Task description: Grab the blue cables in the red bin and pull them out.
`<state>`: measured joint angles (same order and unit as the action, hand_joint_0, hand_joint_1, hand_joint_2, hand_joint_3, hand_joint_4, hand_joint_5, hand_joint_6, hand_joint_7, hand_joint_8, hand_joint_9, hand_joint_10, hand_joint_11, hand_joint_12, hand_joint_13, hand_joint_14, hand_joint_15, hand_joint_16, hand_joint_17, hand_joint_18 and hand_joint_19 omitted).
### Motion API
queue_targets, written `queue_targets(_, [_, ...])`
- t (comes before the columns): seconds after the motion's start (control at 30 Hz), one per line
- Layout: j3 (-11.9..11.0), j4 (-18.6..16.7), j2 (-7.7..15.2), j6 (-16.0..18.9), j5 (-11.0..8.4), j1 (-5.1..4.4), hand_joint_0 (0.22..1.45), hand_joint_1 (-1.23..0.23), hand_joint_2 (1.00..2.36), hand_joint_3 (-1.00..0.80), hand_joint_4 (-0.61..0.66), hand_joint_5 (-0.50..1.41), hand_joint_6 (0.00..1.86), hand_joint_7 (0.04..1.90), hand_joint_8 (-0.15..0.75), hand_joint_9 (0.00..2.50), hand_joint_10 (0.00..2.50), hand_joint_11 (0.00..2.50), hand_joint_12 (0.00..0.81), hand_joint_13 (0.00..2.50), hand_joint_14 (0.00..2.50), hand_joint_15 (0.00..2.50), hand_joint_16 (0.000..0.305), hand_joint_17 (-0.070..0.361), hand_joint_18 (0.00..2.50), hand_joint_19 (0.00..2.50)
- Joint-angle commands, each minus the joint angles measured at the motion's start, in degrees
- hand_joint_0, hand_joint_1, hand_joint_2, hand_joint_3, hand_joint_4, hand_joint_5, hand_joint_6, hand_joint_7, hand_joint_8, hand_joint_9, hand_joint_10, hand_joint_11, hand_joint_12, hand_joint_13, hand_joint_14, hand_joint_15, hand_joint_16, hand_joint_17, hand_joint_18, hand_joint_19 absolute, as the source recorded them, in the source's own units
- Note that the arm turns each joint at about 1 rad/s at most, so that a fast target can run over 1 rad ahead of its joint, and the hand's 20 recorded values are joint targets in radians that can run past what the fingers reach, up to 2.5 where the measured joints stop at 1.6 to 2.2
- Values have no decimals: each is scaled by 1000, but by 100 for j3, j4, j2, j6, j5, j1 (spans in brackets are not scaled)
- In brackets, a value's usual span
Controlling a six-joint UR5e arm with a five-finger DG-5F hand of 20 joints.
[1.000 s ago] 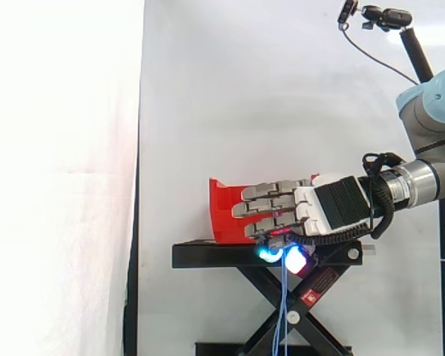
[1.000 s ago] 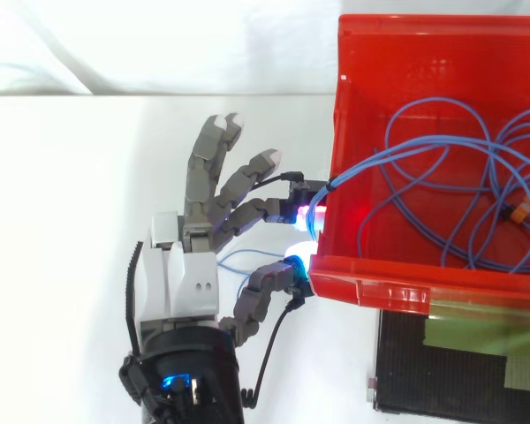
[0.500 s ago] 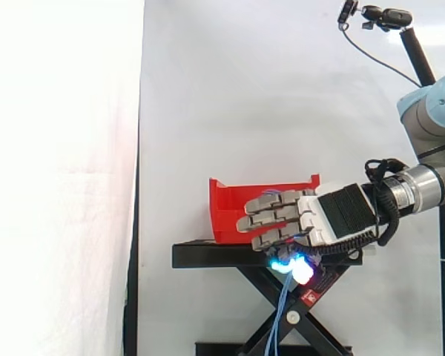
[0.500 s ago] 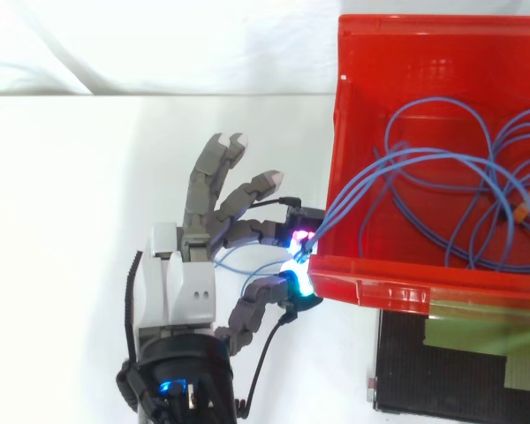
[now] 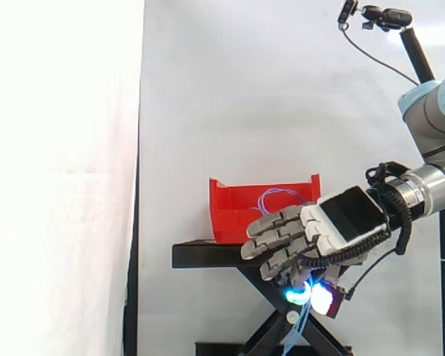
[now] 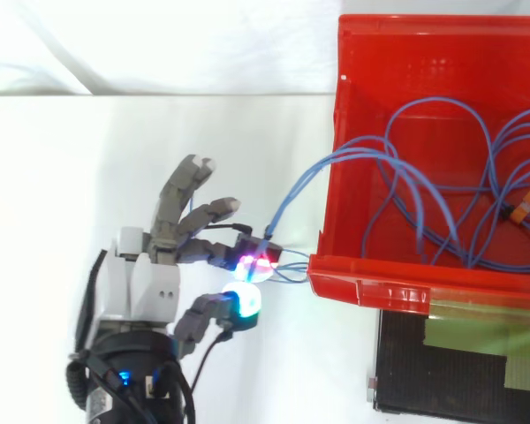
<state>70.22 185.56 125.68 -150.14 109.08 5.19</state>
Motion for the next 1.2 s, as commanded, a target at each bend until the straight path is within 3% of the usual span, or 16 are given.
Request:
queue_targets(0.0, [-9, 16, 0, 833, -9, -124, 963, -858, 1000, -1000, 219, 799, 808, 385, 317, 822, 13, 404, 329, 418, 13, 353, 43, 98, 204, 380])
queue_targets(0.17, [-26, 16, 0, 1308, 0, -194, 962, -858, 1000, -1000, 216, 801, 803, 380, 315, 825, 13, 409, 329, 416, 13, 353, 43, 97, 205, 372])
queue_targets(0.33, [-325, 200, 0, 2371, 0, -299, 961, -858, 1000, -1000, 219, 801, 799, 390, 314, 820, 15, 413, 329, 414, 13, 349, 43, 97, 204, 380])
queue_targets(0.5, [-554, 631, 0, 3733, 17, -387, 961, -859, 1000, -1000, 221, 803, 794, 387, 312, 818, 14, 418, 330, 413, 13, 352, 43, 97, 203, 379])
queue_targets(0.57, [-686, 754, -9, 4516, 26, -449, 960, -859, 1000, -1000, 226, 804, 794, 387, 309, 815, 14, 409, 329, 413, 14, 348, 43, 97, 205, 379])
queue_targets(0.6, [-686, 754, -9, 4516, 26, -449, 960, -859, 1000, -1000, 226, 806, 793, 383, 310, 819, 16, 420, 330, 413, 15, 351, 43, 97, 204, 379])
queue_targets(0.73, [-976, 1000, -9, 6467, 70, -598, 959, -859, 1000, -1000, 224, 810, 784, 390, 310, 817, 14, 417, 330, 414, 13, 352, 43, 97, 203, 380])
queue_targets(0.83, [-1046, 1000, 0, 7522, 52, -677, 959, -861, 1000, -1000, 227, 811, 782, 391, 313, 818, 14, 420, 329, 411, 15, 351, 43, 97, 203, 380])
queue_targets(0.87, [-1046, 1000, 0, 7522, 52, -677, 959, -861, 1000, -1000, 220, 810, 780, 395, 310, 819, 15, 414, 329, 411, 15, 351, 43, 97, 202, 379])
queue_targets(0.9, [-1055, 1000, -9, 7979, 35, -721, 958, -861, 1000, -1000, 222, 811, 780, 386, 313, 819, 14, 418, 328, 412, 13, 348, 43, 97, 202, 379])
queue_targets(0.93, [-1055, 1000, -9, 7979, 35, -721, 958, -861, 1000, -1000, 221, 812, 777, 390, 310, 819, 14, 423, 329, 411, 13, 354, 43, 97, 202, 379])
queue_targets(0.97, [-1046, 974, -9, 8532, -44, -774, 957, -861, 1000, -1000, 224, 812, 774, 384, 311, 821, 14, 419, 330, 411, 13, 357, 43, 97, 202, 380])
queue_targets(1.0, [-1055, 956, -9, 8717, -79, -783, 957, -861, 1000, -1000, 219, 813, 773, 379, 312, 821, 14, 423, 331, 412, 13, 353, 43, 97, 201, 380])
queue_targets(1.07, [-1046, 860, 0, 9640, -607, -897, 958, -861, 1000, -1000, 220, 818, 764, 366, 320, 824, 14, 435, 332, 414, 14, 367, 43, 96, 201, 371])
queue_targets(1.1, [-1046, 860, 0, 9640, -607, -897, 957, -861, 1000, -1000, 220, 819, 763, 368, 320, 827, 14, 427, 333, 414, 14, 375, 43, 96, 201, 379])
queue_targets(1.17, [-1046, 763, 0, 9965, -1020, -932, 959, -862, 1000, -1000, 214, 819, 756, 381, 322, 830, 16, 416, 336, 418, 14, 373, 43, 96, 202, 378])
